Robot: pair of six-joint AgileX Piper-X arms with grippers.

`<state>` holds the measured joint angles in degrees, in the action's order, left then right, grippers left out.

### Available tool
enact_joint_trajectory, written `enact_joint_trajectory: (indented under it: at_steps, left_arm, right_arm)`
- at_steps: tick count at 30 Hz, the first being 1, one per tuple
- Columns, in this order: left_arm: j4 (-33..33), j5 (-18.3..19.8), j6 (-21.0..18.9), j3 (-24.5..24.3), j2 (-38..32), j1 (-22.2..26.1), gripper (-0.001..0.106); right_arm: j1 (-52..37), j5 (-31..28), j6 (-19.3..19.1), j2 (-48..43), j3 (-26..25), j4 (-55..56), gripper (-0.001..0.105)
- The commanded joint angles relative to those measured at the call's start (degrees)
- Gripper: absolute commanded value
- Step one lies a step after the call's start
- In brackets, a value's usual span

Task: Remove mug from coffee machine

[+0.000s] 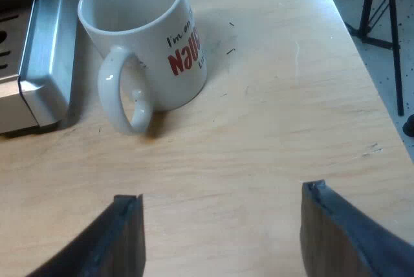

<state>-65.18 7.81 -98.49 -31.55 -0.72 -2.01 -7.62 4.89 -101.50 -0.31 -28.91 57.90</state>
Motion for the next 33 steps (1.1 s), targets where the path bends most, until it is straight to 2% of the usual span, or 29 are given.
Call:
enact_joint_trajectory:
  at_steps: [1,6,11,33]
  left_arm:
    - [1.95,-0.26,-0.24,-0.14,-2.01,-0.12,0.077]
    - [5.70,-0.26,-0.24,-0.14,-2.01,-0.12,0.077]
    - [5.28,-0.26,-0.24,1.26,-2.01,-0.12,0.077]
    - [5.37,1.98,-0.24,1.28,-2.01,-0.12,0.077]
  right_arm:
    - [-0.05,0.46,-0.17,-2.69,-0.39,-0.43,0.055]
    - [-0.05,0.19,-0.17,-2.69,-0.39,-0.46,0.055]
    - [-0.05,0.08,-0.17,-2.69,-0.39,-0.57,0.055]
    - [-0.05,0.12,-0.17,-2.69,-0.39,-0.57,0.055]
